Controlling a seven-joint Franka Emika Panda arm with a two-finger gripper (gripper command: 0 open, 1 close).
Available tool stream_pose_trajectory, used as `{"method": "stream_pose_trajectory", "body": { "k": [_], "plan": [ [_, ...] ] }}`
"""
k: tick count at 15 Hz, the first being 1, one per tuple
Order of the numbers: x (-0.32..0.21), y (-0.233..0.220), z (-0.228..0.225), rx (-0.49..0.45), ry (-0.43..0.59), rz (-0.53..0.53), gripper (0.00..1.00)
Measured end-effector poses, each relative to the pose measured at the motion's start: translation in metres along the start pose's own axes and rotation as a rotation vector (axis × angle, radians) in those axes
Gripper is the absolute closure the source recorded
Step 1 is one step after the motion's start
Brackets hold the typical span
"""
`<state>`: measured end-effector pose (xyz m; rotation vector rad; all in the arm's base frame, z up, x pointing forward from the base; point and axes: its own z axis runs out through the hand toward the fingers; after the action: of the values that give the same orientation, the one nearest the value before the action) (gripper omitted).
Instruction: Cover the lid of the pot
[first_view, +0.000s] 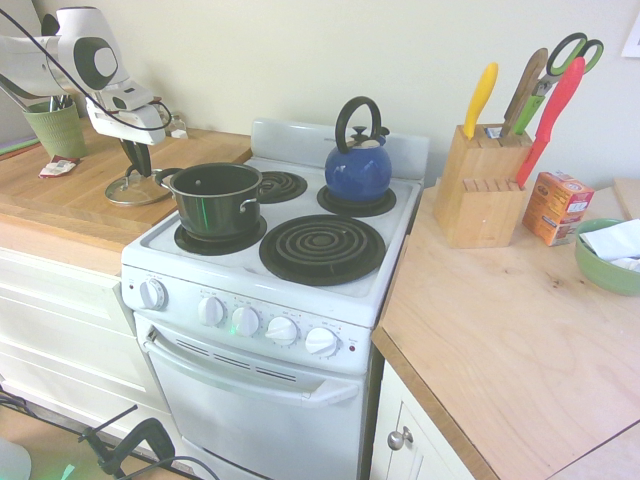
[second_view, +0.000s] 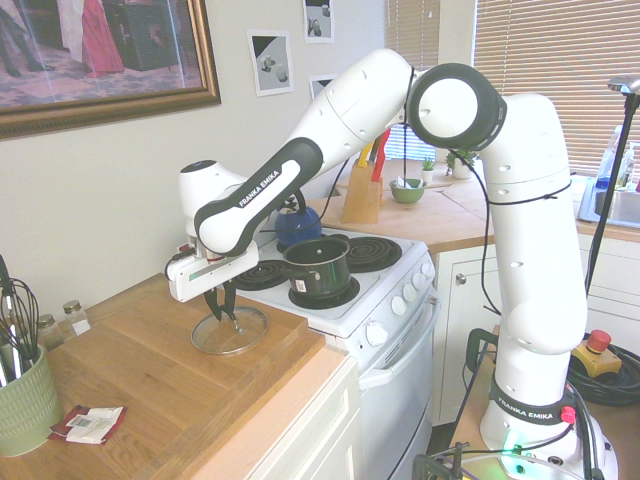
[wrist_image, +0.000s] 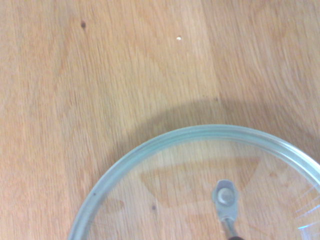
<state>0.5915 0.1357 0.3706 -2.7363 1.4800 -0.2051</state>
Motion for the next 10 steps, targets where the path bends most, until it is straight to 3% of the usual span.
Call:
{"method": "stream_pose_trajectory", "body": {
  "k": [5, 10],
  "plan": [
    [0.005, 0.002, -0.008, 0.014, 0.003, 0.012, 1.0],
    [0.012, 0.007, -0.072, 0.071, 0.04, 0.026, 1.0]
  ]
}}
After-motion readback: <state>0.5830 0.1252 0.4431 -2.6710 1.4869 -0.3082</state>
